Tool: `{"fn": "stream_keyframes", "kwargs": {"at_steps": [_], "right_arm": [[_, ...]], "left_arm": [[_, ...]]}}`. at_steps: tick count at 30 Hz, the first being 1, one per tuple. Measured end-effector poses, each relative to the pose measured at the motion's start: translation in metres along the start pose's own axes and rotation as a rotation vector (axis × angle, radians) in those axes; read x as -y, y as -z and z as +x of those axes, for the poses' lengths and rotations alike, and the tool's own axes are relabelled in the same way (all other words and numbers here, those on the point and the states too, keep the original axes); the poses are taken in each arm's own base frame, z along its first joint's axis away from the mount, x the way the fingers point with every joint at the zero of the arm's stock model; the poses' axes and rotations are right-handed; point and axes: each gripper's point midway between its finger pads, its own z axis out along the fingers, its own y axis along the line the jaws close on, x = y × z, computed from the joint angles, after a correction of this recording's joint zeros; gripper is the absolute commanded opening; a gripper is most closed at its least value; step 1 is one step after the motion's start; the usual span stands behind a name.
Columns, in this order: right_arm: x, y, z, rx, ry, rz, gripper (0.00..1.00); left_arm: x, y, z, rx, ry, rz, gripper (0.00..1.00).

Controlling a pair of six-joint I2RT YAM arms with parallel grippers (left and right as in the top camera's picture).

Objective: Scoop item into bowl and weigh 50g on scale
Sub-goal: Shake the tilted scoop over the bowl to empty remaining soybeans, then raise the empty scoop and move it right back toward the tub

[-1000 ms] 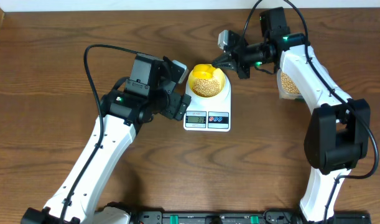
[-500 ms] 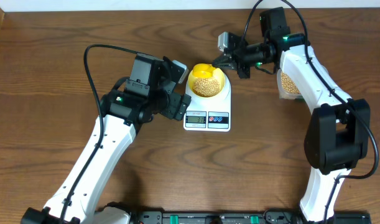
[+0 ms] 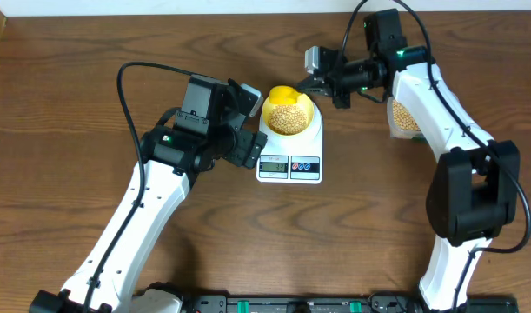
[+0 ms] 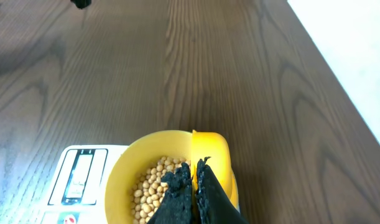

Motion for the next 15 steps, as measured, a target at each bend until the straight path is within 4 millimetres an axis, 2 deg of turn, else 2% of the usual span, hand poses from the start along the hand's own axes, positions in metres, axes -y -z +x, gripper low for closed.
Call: {"fn": "stream_keyframes", "kwargs": {"at_steps": [7, 15], "right_arm": [[0.0, 0.009, -0.015, 0.01, 0.032, 0.018, 0.01], [0.0, 0.011, -0.019, 0.012, 0.062, 0.023, 0.01]], "left_arm": [[0.0, 0.0, 0.0, 0.0, 0.0, 0.0, 0.87], [0.0, 0.0, 0.0, 0.0, 0.0, 0.0, 0.87]]}}
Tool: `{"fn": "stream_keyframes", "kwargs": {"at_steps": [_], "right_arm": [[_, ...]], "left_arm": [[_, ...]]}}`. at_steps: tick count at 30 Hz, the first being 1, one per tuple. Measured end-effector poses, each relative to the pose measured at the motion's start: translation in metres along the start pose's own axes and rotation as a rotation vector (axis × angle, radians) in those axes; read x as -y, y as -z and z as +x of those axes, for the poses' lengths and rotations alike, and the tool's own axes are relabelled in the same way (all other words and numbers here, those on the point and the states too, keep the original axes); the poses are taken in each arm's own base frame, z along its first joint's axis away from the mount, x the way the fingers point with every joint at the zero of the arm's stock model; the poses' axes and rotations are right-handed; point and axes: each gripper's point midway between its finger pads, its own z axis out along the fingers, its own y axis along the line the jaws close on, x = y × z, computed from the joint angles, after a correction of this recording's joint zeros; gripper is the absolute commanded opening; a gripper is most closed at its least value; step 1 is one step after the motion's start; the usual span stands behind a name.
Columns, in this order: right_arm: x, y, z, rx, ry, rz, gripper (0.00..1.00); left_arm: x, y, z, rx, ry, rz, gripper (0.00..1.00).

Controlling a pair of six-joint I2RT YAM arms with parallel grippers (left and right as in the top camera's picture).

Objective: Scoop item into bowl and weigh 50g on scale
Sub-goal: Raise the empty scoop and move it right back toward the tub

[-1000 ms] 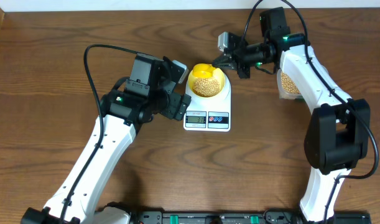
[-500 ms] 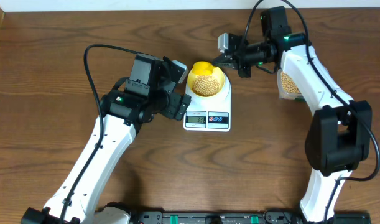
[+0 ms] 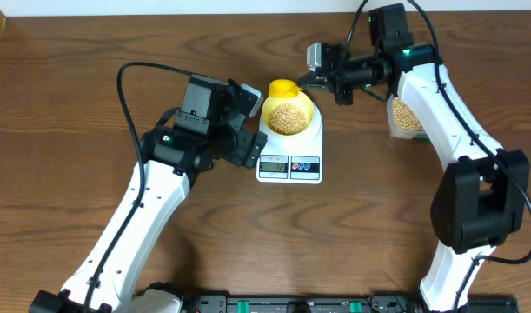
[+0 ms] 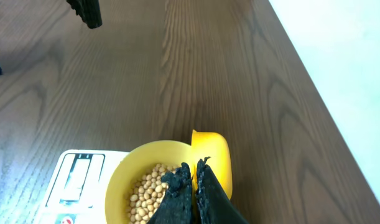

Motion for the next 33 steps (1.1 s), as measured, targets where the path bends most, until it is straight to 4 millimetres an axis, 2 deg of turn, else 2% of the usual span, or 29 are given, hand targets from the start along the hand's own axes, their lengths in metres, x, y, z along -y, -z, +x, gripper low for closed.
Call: {"fn": "stream_keyframes", "kwargs": {"at_steps": [10, 33], "right_arm": [[0.0, 0.013, -0.022, 0.012, 0.117, 0.028, 0.01], [0.006, 0.014, -0.025, 0.019, 0.152, 0.048, 0.01]], "left_arm": [[0.0, 0.0, 0.0, 0.0, 0.0, 0.0, 0.87], [0.0, 0.0, 0.0, 0.0, 0.0, 0.0, 0.87]]}}
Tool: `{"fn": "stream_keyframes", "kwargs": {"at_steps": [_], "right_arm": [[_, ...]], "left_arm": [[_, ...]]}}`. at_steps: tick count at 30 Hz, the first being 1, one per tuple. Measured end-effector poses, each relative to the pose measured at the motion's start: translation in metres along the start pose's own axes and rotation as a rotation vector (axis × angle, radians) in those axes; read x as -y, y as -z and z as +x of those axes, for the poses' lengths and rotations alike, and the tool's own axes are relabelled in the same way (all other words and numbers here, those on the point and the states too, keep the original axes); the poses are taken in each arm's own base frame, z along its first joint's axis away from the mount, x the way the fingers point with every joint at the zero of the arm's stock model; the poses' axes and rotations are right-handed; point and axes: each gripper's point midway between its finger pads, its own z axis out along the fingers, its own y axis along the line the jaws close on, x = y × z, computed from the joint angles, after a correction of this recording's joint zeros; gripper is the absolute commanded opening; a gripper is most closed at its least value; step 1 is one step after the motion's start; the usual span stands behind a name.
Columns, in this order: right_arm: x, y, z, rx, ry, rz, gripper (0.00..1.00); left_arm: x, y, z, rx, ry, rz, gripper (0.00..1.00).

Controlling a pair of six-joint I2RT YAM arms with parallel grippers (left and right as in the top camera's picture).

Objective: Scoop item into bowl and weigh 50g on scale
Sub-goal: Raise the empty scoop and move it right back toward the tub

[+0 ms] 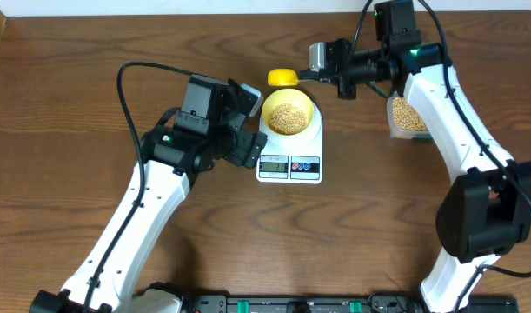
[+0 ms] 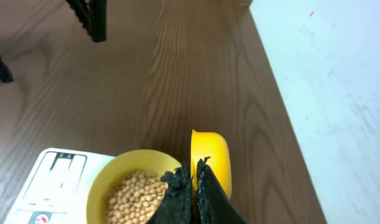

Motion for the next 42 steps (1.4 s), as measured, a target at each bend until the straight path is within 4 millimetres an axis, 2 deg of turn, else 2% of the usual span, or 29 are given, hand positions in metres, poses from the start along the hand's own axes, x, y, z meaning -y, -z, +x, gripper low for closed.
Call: {"fn": "stream_keyframes", "kwargs": {"at_steps": [4, 9, 13, 22, 27, 32, 35, 38, 42], "right_arm": [[0.018, 0.002, -0.006, 0.023, -0.015, 0.059, 0.01], [0.062, 0.011, -0.012, 0.038, -0.172, 0.226, 0.01], [0.09, 0.021, 0.006, -0.027, -0.393, 0.393, 0.01], [0.125, 0.06, 0.06, -0.204, -0.697, 0.777, 0.01], [0.131, 0.09, 0.081, -0.302, -0.768, 0.957, 0.01], [0.13, 0.128, 0.089, -0.391, -0.834, 1.153, 0.01], [0.124, 0.153, 0.094, -0.447, -0.873, 1.252, 0.01], [0.11, 0.174, 0.104, -0.53, -0.924, 1.31, 0.01], [0.092, 0.195, 0.113, -0.605, -0.988, 1.353, 0.01]], "left_arm": [[0.0, 0.0, 0.0, 0.0, 0.0, 0.0, 0.87], [0.0, 0.0, 0.0, 0.0, 0.0, 0.0, 0.87], [0.0, 0.0, 0.0, 0.0, 0.0, 0.0, 0.87], [0.0, 0.0, 0.0, 0.0, 0.0, 0.0, 0.87], [0.0, 0.0, 0.0, 0.0, 0.0, 0.0, 0.87], [0.0, 0.0, 0.0, 0.0, 0.0, 0.0, 0.87], [0.0, 0.0, 0.0, 0.0, 0.0, 0.0, 0.87], [0.0, 0.0, 0.0, 0.0, 0.0, 0.0, 0.87], [0.0, 0.0, 0.0, 0.0, 0.0, 0.0, 0.87]]}}
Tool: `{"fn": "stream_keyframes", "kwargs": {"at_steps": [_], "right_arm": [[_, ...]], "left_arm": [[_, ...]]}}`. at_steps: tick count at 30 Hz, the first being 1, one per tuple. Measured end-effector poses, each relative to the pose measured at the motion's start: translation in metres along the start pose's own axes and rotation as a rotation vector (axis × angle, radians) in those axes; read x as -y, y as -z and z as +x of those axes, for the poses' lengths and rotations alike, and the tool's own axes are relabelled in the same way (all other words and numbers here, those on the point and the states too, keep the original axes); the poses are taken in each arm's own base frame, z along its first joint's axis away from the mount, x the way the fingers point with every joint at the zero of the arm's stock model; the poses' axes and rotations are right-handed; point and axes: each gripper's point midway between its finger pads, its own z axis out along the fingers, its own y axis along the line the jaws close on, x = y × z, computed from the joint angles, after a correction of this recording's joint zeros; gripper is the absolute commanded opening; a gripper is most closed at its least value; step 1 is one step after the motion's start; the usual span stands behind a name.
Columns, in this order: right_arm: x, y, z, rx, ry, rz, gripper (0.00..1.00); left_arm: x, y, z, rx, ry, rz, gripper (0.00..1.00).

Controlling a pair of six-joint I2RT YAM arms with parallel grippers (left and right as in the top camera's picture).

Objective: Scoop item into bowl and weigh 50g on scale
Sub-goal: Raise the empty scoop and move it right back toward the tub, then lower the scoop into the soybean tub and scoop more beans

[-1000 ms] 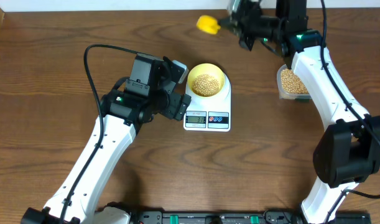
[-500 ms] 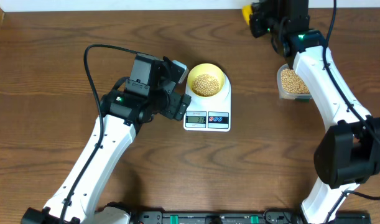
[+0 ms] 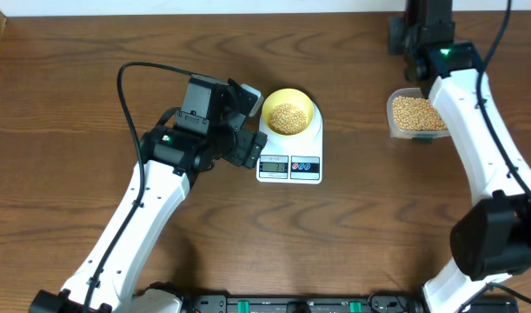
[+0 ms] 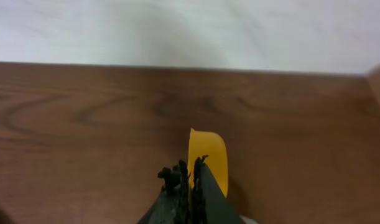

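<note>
A yellow bowl (image 3: pixel 288 113) of soybeans stands on the white scale (image 3: pixel 289 167) at mid table. My left gripper (image 3: pixel 253 124) is open, its fingers apart at the left side of the bowl and scale. In the right wrist view my right gripper (image 4: pixel 191 167) is shut on the edge of a yellow scoop (image 4: pixel 209 155), which stands on its side above the bare wood near the back wall. From overhead the scoop is hidden under the right wrist (image 3: pixel 419 35). A clear container (image 3: pixel 414 116) of soybeans sits just in front of that wrist.
The table's back edge and a white wall (image 4: pixel 190 31) lie just beyond the right gripper. The right arm (image 3: pixel 478 130) runs along the right side past the container. The left arm (image 3: pixel 143 200) crosses the left half of the table.
My right gripper has moved with the scoop from behind the bowl to the back right, over the far side of the bean container. The wrist now faces the wall. The left arm has not moved.
At first my right gripper held the scoop over the bowl's back rim. Then the scoop stood a little further behind the rim, and then clear of the bowl over the table. Now it is by the bean container. The left gripper stayed open beside the scale throughout.
</note>
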Motion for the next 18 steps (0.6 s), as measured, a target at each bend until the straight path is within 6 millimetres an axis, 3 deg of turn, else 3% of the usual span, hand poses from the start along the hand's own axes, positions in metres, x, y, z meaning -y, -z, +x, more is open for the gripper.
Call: {"fn": "stream_keyframes", "kwargs": {"at_steps": [9, 18], "right_arm": [[0.043, 0.01, 0.048, -0.201, -0.096, 0.077, 0.01], [0.041, 0.017, 0.081, -0.346, -0.107, 0.034, 0.01]], "left_arm": [[0.0, 0.0, 0.0, 0.0, 0.0, 0.0, 0.87], [0.0, 0.0, 0.0, 0.0, 0.0, 0.0, 0.87]]}}
